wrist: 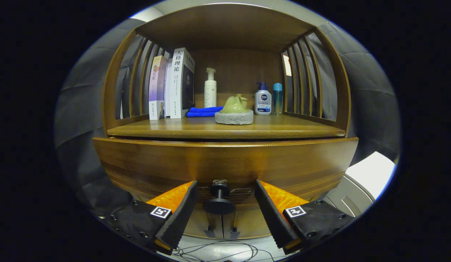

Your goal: Pull open the drawer, take out the items inside it, and place them on the countertop above the cabinet.

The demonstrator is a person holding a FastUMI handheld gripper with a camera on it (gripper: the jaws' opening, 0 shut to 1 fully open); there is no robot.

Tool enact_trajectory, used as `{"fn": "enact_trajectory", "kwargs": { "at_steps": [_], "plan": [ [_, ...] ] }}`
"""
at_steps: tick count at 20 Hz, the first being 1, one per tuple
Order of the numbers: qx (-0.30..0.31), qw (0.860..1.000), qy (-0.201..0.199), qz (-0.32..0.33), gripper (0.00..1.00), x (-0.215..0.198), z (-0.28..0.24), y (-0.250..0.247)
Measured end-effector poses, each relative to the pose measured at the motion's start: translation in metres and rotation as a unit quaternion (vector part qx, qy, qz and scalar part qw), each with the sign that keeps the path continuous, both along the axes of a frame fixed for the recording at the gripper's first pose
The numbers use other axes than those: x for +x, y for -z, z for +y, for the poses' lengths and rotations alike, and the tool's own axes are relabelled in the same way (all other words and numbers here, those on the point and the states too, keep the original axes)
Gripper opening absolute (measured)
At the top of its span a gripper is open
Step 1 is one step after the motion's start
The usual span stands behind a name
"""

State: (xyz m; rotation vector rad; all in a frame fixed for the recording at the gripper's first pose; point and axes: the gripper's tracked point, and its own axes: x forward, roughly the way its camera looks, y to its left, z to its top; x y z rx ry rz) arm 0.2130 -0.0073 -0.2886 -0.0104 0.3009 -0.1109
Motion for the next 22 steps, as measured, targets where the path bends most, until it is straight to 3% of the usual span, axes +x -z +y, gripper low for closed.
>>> {"fn": "enact_trajectory", "kwargs": {
  "at_steps": [8, 14, 22],
  "plan": [
    [-0.006, 1.000, 0.006, 0.008, 0.99, 0.021, -0.005, 0.004],
    [-0.056, 0.998, 0.000, 0.010, 0.98, 0.019, -0.006, 0.008],
    [-0.030, 0.999, -0.022, -0.027, 0.98, -0.026, 0.018, -0.049]
  ]
}}
